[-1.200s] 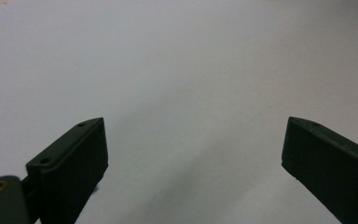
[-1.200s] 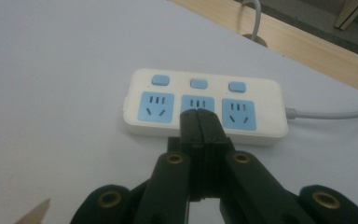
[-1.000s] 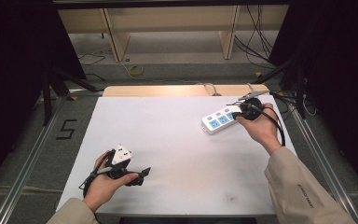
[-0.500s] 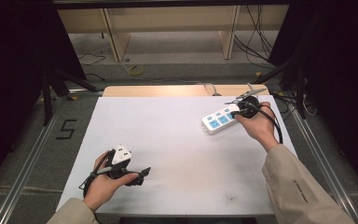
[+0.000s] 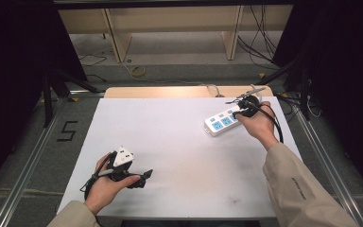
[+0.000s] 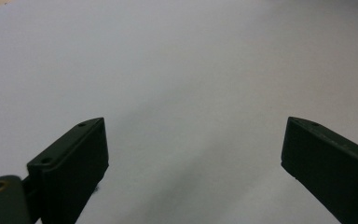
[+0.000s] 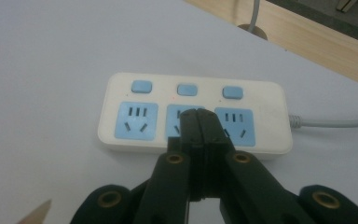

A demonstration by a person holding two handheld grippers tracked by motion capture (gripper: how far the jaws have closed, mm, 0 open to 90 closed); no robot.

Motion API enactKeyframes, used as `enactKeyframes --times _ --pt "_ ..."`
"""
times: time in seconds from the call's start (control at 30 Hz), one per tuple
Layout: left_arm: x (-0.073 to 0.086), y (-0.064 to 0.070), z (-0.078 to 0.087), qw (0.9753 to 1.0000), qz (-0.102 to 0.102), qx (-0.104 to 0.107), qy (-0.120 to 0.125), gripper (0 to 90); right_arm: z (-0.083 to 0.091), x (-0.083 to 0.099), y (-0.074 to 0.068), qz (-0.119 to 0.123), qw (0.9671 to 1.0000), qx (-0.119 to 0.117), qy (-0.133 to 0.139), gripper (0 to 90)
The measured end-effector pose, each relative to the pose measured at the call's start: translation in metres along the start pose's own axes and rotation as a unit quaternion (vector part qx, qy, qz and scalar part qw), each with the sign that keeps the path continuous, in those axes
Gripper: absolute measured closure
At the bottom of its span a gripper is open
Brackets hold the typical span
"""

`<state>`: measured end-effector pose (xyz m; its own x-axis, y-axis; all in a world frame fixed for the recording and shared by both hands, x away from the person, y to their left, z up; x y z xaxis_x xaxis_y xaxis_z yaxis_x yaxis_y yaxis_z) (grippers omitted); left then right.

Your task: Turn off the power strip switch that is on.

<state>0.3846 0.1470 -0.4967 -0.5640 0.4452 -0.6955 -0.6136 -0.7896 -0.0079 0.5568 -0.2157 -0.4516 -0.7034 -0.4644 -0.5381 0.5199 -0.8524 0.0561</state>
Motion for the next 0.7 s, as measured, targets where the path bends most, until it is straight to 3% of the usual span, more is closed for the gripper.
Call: enactKeyframes --times 0.7 --pt "0.0 0.0 0.0 1.0 0.0 0.0 -0.001 7.0 -0.017 -0.006 0.004 -0.005 0.9999 0.003 -0.016 90.0"
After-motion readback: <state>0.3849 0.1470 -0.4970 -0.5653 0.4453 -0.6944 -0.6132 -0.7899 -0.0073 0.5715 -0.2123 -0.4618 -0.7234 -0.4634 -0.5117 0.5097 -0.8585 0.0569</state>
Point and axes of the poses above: each handheld gripper's, and its own axes: z roughly backward along the jaws, x roughly out of its underside, y roughly to its right, the point moved 7 cm from there along -z, roughly forward along the jaws, and after that the axes turned 8 degrees about -y, right-handed, at the moved point
